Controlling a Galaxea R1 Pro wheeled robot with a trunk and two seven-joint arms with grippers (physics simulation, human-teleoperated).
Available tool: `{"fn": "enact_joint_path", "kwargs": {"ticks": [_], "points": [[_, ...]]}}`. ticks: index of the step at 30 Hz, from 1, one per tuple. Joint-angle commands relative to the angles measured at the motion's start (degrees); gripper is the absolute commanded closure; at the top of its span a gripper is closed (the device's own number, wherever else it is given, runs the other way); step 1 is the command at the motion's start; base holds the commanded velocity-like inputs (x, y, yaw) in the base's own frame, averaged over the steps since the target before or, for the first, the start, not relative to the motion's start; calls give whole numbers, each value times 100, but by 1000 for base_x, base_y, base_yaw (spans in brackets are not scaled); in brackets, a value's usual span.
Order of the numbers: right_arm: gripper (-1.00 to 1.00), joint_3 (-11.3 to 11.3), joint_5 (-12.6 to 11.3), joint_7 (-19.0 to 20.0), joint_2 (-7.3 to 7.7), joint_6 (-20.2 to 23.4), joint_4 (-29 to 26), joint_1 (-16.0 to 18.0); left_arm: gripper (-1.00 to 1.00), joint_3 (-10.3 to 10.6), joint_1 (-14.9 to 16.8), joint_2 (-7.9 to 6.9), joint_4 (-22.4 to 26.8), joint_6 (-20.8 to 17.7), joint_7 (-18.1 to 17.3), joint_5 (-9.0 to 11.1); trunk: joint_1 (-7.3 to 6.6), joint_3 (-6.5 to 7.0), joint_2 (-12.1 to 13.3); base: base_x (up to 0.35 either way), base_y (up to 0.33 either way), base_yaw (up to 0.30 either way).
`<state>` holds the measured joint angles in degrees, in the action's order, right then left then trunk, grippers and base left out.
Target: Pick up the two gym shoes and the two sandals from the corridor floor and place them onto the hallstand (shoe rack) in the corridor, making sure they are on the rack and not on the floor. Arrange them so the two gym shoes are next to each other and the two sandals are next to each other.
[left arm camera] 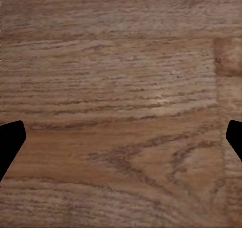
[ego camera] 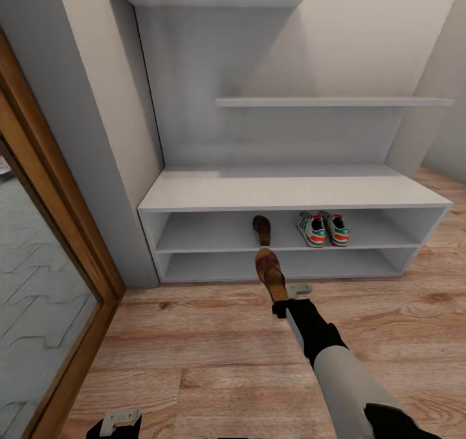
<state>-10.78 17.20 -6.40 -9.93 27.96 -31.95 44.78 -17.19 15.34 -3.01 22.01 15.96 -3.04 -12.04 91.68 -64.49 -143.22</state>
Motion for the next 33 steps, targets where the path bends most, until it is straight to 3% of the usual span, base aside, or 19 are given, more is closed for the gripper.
{"fn": "enact_joint_path", "kwargs": {"ticks": [1,17,30,33], "points": [[100,-28,5,-26,-7,34,33,64,-100,-47,4,3,-4,26,-31,-46,-1,-5,-2,0,0,0],[100,-50,11,-29,-7,34,81,128,-100,13,4,77,8,178,-72,-79,-1,-5,-2,0,0,0],[100,-38,11,-28,-7,40,52,128,-100,13,5,82,5,172,-74,-79,32,-363,-19,0,0,26],[100,-38,11,-28,-7,41,49,128,-100,13,5,82,5,171,-74,-79,32,-388,-19,0,0,70]]}}
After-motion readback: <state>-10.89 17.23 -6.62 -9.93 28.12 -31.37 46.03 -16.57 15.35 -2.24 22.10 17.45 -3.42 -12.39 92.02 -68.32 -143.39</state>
